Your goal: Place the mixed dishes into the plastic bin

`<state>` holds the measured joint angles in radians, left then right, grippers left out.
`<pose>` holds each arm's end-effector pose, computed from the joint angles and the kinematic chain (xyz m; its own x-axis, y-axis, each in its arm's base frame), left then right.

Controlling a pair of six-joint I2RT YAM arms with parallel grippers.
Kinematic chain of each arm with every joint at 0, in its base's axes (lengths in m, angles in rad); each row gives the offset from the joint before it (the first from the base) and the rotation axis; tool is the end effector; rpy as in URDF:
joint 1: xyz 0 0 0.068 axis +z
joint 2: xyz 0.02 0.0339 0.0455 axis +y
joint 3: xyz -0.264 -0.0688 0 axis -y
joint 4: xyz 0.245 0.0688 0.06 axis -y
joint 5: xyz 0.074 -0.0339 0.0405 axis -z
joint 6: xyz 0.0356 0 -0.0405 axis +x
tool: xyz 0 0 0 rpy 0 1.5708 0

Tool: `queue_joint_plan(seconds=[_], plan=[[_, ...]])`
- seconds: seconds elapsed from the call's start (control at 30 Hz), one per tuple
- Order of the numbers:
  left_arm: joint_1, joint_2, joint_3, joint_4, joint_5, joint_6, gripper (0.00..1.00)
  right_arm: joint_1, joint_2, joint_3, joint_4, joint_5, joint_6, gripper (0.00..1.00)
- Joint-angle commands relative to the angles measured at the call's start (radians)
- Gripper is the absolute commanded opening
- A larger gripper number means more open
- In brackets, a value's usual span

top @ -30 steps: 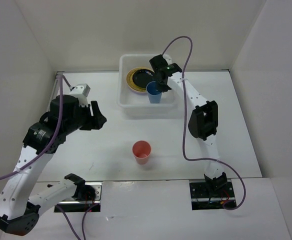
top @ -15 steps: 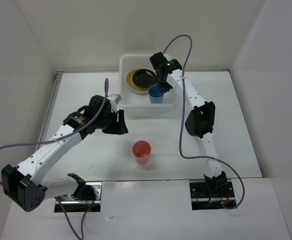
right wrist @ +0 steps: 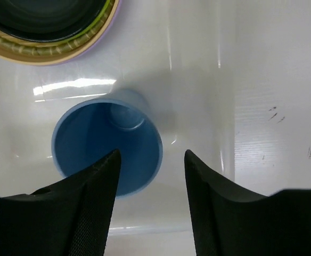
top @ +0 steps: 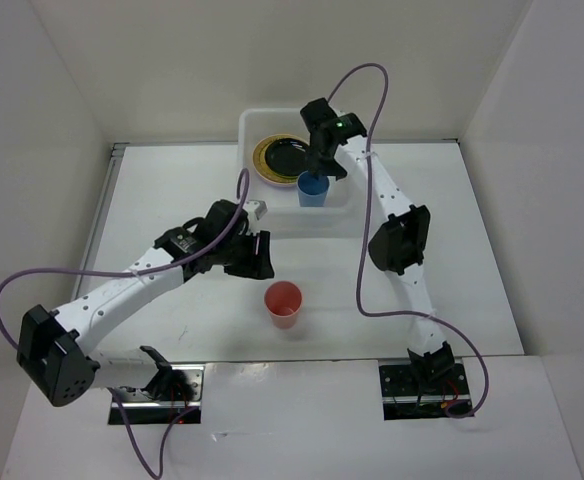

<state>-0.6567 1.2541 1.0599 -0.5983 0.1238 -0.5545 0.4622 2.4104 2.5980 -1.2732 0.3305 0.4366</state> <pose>0.2084 -0.1662 0.2981 -0.8346 -0.0163 -0.5506 0.2765 0.8521 -0.4444 0.4493 0.2109 0.2992 -0.8386 0.0291 -0.5440 0.0753 0.9952 -0.0629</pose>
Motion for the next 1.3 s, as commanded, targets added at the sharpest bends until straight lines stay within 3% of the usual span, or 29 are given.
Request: queue_joint_plan(seconds=[0.0,0.07,0.1,0.23,0.53,0.6,0.7,0.83,1.0,1.07,1.27], plan=[[-0.02,0.025,-0.009,0.034,-0.024,-0.008,0.63,-0.013,-0.147,0.083,-0.028,0.022,0.002,0.58],[-0.041,0.036,-0.009,0.034,-0.033,-0.008,0.63,-0.013,-0.19,0.097,-0.028,0.047,0.011,0.68],[-0.05,0.048,-0.018,0.034,-0.033,-0.008,0.63,-0.013,-0.235,0.115,-0.028,0.047,0.011,0.84],[-0.098,0.074,-0.018,0.025,-0.07,-0.018,0.59,-0.013,-0.339,0.157,-0.028,0.084,0.031,0.98],[-0.155,0.2,0.018,-0.072,-0.185,0.001,0.47,-0.013,-0.485,0.244,-0.028,0.093,0.031,0.99],[-0.166,0.214,0.028,-0.084,-0.194,0.01,0.25,-0.013,-0.494,0.244,-0.028,0.084,0.031,0.99],[-0.166,0.214,0.049,-0.116,-0.22,0.019,0.01,-0.013,-0.505,0.254,-0.028,0.084,0.031,0.99],[-0.166,0.16,0.135,-0.216,-0.279,0.03,0.0,-0.013,-0.53,0.254,-0.028,0.114,0.013,0.99],[-0.104,0.113,0.452,-0.353,-0.367,0.082,0.0,-0.013,-0.586,0.273,-0.028,0.125,0.013,0.99],[-0.068,0.166,0.535,-0.373,-0.438,0.12,0.0,-0.013,-0.631,0.263,-0.028,0.096,0.013,0.99],[0.08,0.35,0.803,-0.35,-0.418,0.188,0.0,-0.013,-0.733,0.116,-0.028,0.045,-0.01,0.99]])
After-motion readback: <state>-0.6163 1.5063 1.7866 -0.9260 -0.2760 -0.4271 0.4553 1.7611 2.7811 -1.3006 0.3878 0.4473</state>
